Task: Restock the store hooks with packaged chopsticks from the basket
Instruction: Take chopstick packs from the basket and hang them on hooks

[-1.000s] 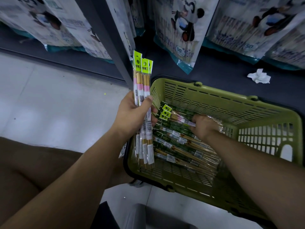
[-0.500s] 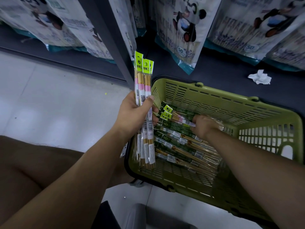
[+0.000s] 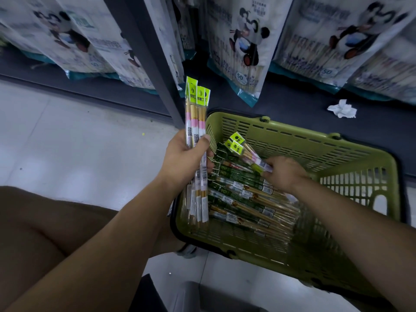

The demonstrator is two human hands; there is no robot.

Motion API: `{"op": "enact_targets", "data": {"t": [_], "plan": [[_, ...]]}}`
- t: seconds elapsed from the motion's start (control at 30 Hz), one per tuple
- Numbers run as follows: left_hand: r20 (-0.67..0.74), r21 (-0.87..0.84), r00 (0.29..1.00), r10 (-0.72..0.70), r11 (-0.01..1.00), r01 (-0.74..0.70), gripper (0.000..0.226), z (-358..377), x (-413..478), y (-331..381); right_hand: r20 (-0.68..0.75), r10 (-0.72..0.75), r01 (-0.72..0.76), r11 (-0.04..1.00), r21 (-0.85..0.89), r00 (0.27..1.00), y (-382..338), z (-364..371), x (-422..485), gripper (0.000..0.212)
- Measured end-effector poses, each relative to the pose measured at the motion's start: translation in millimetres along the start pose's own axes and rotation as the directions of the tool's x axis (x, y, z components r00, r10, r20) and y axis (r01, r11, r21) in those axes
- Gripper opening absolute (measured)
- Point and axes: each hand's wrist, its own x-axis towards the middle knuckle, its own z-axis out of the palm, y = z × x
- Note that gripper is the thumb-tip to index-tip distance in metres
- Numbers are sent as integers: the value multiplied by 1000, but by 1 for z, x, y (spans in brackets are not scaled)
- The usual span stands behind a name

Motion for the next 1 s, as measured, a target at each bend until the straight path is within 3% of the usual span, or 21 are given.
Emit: {"op": "enact_targets", "data": {"t": [0.1, 0.2, 0.3, 0.37, 0.53, 0.67, 0.77, 0.87, 0.93, 1.0], "plan": [[-8, 75, 999, 45, 996, -44, 12, 4, 1, -4, -8, -46, 46, 986, 162, 999, -5, -24, -22, 30], [8, 112, 999, 44, 993, -44, 14, 13, -3, -4, -17, -108, 106, 908, 404, 994, -28, -49, -47, 18], [113, 94, 993, -39, 995, 28, 56, 26, -15, 9, 1, -159, 128, 795, 593, 987, -56, -77, -75, 10], [206, 16, 978, -34, 999, 31, 70, 37, -23, 21, 17, -183, 129, 751, 647, 983, -70, -94, -91, 14], [278, -180, 954, 112, 982, -63, 28, 59, -42, 57, -49, -128, 125, 698, 705, 991, -84, -128, -125, 29], [319, -237, 941, 116, 971, -39, 35, 64, -53, 91, -79, -72, 107, 653, 749, 994, -88, -150, -150, 35], [351, -207, 925, 144, 976, -73, 14, 68, -61, 118, -131, -62, 140, 641, 755, 989, -89, -166, -170, 37], [335, -185, 931, 141, 979, -82, 10, 73, -70, 143, -194, -71, 194, 637, 746, 978, -93, -183, -190, 45], [322, -178, 936, 143, 980, -88, 6, 72, -76, 160, -235, -93, 242, 607, 757, 968, -93, -197, -204, 38], [323, -183, 930, 175, 976, -120, 18, 69, -82, 176, -311, -77, 302, 543, 783, 947, -90, -215, -219, 26]]}}
